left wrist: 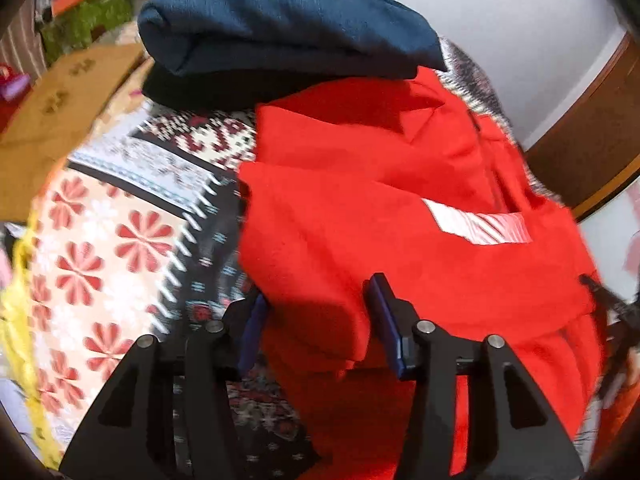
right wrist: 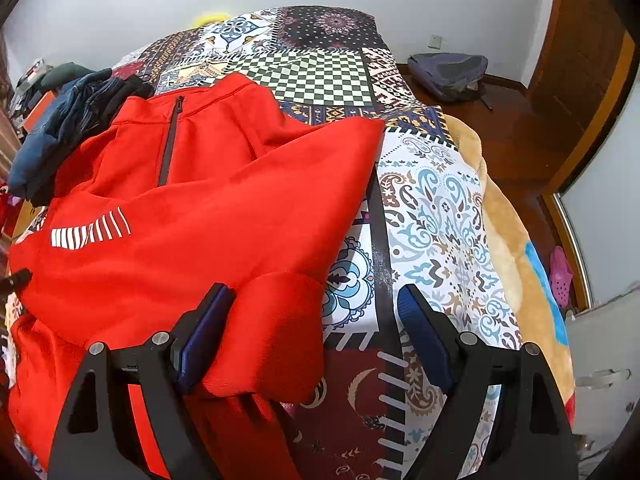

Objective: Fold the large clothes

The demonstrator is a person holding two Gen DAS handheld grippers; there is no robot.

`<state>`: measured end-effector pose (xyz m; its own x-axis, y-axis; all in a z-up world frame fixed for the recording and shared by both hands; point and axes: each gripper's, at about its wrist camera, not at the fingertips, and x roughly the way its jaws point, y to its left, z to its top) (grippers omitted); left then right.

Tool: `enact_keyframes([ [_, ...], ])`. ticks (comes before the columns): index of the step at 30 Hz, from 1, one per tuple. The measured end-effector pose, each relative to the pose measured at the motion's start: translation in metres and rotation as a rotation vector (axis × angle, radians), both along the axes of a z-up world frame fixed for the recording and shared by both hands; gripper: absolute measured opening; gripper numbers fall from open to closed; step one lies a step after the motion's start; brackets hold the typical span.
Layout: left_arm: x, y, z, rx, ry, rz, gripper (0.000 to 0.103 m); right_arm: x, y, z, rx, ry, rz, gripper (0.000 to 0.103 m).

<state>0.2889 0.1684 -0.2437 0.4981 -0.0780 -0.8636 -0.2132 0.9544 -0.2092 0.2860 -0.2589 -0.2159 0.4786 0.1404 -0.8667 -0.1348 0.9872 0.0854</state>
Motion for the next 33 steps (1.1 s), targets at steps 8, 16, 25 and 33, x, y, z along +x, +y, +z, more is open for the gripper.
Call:
enact_keyframes([
  [8,-0.006,-0.009,0.046,0.341,-0.056,-0.005,0.05,0.0,0.012,0.029,-0.093,-0.079,0.057,0.082],
  [16,0.017,-0.032,0.1,0.366,-0.2,-0.066,0.067,0.016,0.034,0.07,-0.077,-0.211,0.125,0.082],
  [25,0.078,-0.086,0.117,0.382,-0.266,-0.206,0.068,0.053,0.055,0.088,-0.073,-0.279,0.157,0.082],
  [33,0.154,-0.096,0.099,0.228,-0.225,-0.254,0.069,0.096,0.074,0.08,-0.039,-0.265,0.178,0.082],
])
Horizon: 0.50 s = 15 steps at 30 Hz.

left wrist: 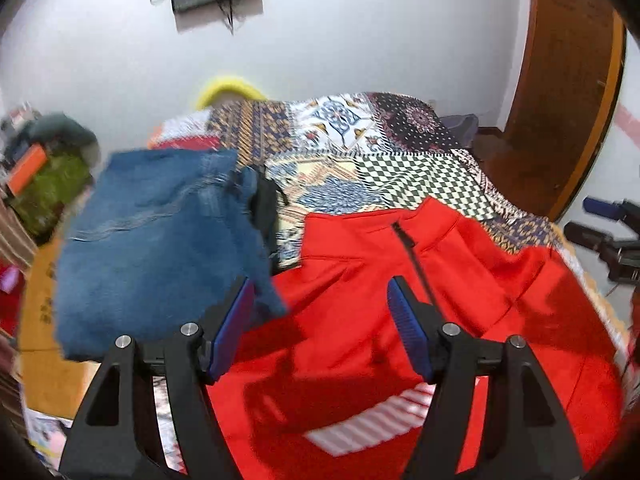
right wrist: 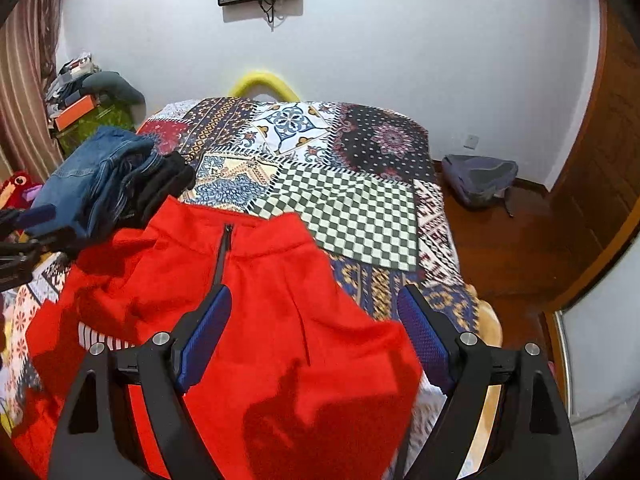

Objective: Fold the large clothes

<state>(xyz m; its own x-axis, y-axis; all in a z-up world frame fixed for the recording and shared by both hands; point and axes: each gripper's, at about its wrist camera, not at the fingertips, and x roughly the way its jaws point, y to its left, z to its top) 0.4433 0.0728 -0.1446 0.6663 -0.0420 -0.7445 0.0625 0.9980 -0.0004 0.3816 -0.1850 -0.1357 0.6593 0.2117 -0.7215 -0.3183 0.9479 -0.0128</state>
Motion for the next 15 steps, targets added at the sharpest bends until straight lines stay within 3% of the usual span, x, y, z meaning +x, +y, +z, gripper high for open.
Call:
enact_keyframes([
  [5,0.044,0.0,-0.021,-0.12,0.072,-0.014,0.069,0.033,0.016,-0.016,-0.012,0.051,0.014,0.082],
  [8,0.064,-0.007,-0.032,-0.145,0.091,-0.017,0.069,0.053,0.019,-0.028,0.01,0.097,0.021,0.082],
  [15,0.094,-0.026,-0.055,-0.046,0.117,-0.01,0.069,0.112,0.022,-0.067,0.112,0.29,0.023,0.082],
])
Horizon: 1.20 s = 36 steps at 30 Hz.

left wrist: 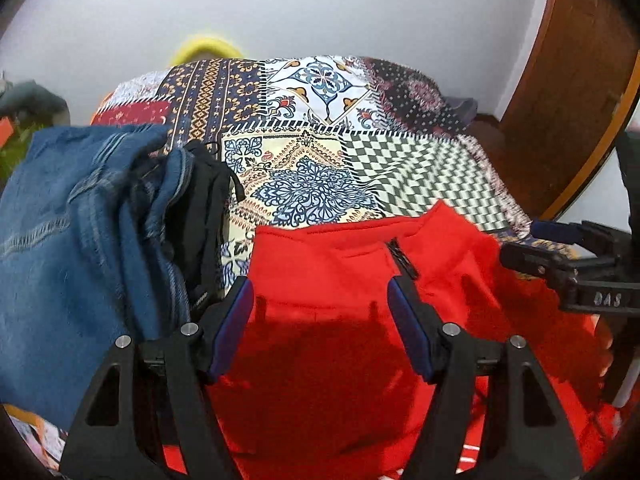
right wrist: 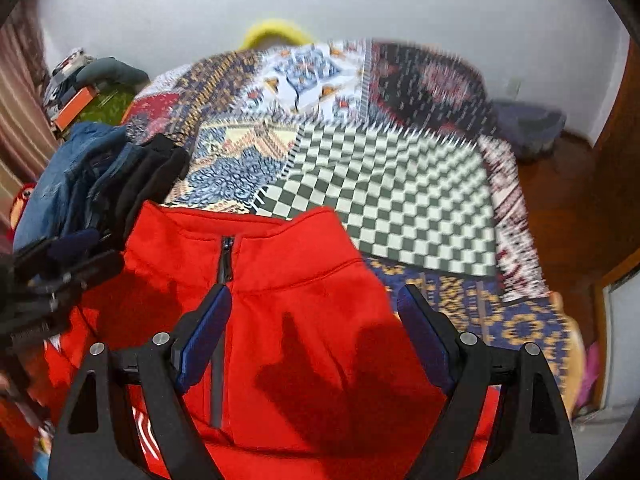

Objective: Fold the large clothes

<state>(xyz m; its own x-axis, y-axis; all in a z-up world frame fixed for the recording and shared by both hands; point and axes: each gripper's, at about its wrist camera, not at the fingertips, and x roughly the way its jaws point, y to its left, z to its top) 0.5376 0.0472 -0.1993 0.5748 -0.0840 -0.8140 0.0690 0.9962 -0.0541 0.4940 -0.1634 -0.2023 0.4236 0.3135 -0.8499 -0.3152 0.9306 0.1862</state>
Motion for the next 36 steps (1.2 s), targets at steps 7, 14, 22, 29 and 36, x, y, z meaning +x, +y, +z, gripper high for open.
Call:
enact_keyframes([
  [7,0.03,-0.003,-0.028,-0.073,0.083,0.015,0.069,0.031,0.0,-0.041,0.053,0.134,-0.032,0.082],
  [14,0.032,-0.012,-0.058,0.078,0.065,0.048,0.072,0.037,0.012,-0.058,-0.068,0.085,-0.005,0.082],
  [22,0.035,-0.003,-0.056,0.026,0.059,0.05,0.04,0.037,0.017,-0.061,0.03,0.121,0.073,0.039],
  [29,0.022,-0.004,-0.027,-0.076,0.089,0.015,0.001,0.014,0.026,-0.03,0.011,0.043,0.109,0.009],
  [36,-0.03,-0.016,0.034,-0.091,0.01,-0.041,0.0,-0.041,0.013,0.021,0.028,-0.051,0.14,0.008],
])
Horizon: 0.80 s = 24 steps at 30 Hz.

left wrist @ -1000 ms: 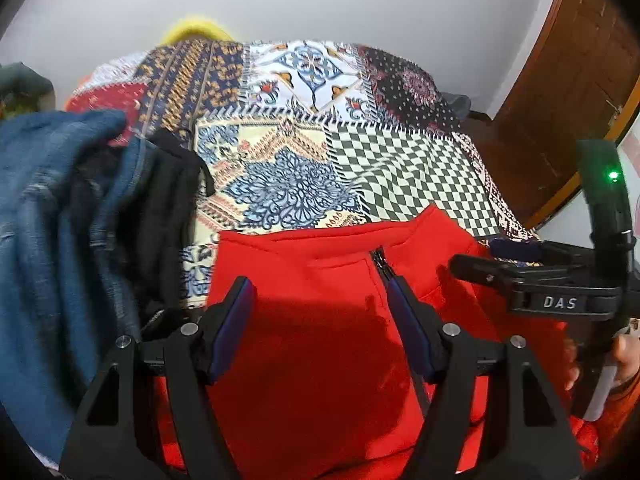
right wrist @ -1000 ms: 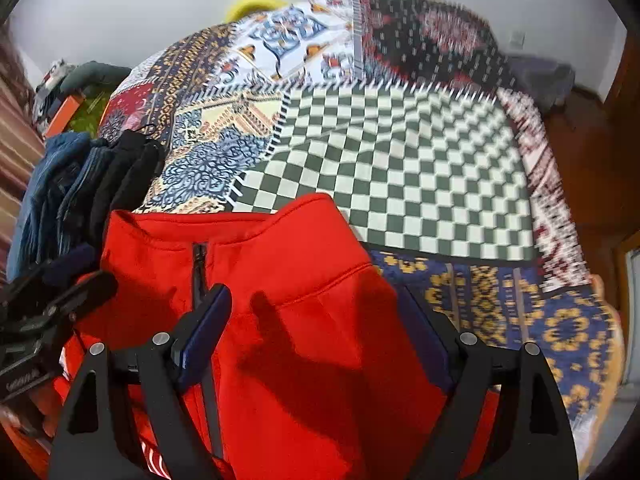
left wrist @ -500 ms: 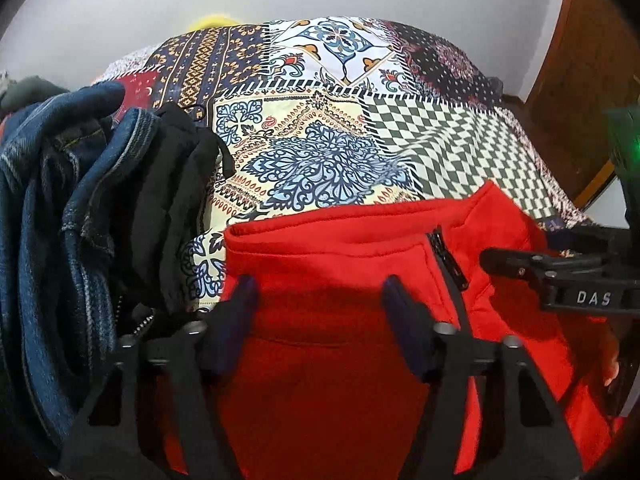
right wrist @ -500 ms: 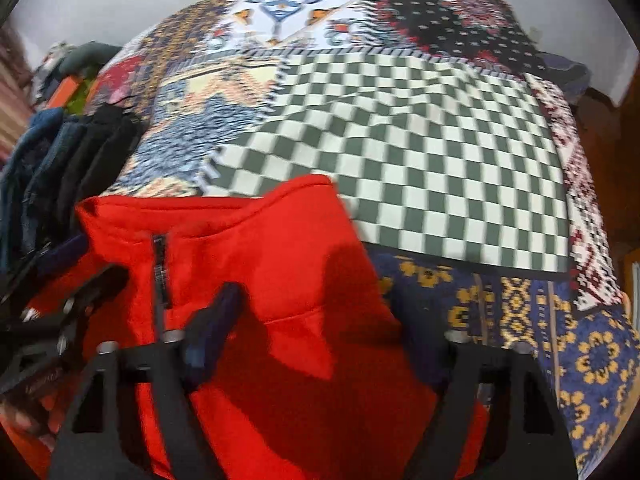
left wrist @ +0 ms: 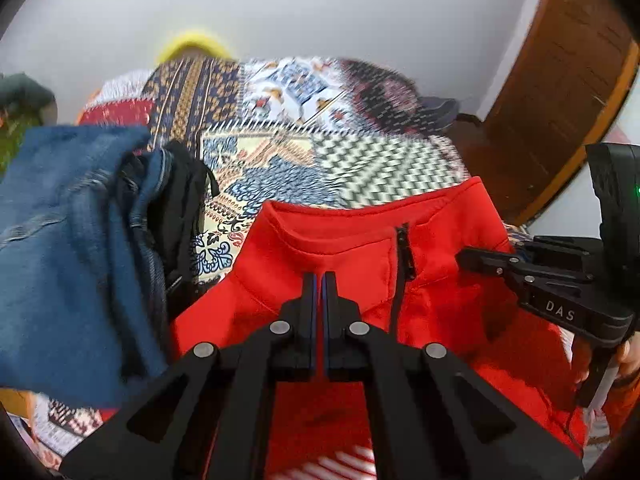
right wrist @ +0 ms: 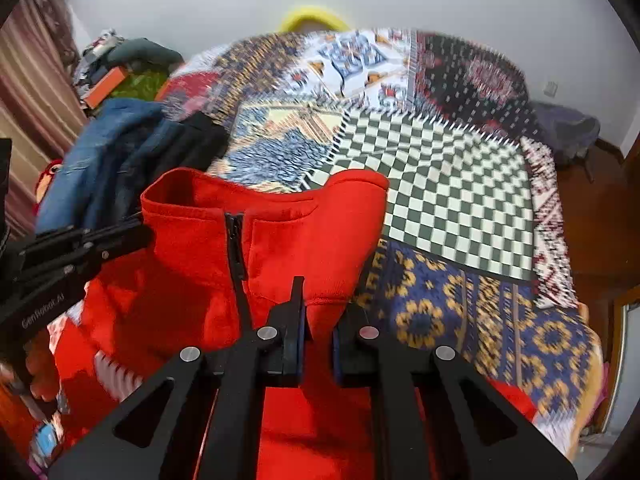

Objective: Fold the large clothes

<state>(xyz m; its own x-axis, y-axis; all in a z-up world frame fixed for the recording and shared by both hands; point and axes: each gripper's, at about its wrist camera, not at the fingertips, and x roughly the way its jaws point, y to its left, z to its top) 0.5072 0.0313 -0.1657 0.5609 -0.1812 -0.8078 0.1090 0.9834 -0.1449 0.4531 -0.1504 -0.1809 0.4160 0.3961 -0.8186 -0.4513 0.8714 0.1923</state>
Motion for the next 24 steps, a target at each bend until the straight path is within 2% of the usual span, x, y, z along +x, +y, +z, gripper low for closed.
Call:
enact_keyframes([
  [5,-0.057,-0.009,0.038,-0.001,-0.058,-0.046,0.0,-0.055,-0.013,0.029,0.027,-0.054,0.024,0.008],
  [11,-0.128,-0.014,0.058,0.004,-0.093,-0.078,0.0,-0.123,-0.016,0.044,-0.002,-0.125,0.078,0.008],
  [17,-0.195,-0.01,0.046,-0.008,-0.08,-0.086,0.0,-0.175,-0.025,0.03,-0.013,-0.106,0.097,0.008],
  [20,-0.215,-0.004,0.032,-0.011,-0.051,-0.085,0.0,-0.195,-0.027,0.018,-0.029,-0.094,0.097,0.008],
  [24,-0.23,0.009,0.008,0.04,0.016,-0.061,0.0,-0.21,-0.033,0.001,-0.055,-0.068,0.072,0.008],
])
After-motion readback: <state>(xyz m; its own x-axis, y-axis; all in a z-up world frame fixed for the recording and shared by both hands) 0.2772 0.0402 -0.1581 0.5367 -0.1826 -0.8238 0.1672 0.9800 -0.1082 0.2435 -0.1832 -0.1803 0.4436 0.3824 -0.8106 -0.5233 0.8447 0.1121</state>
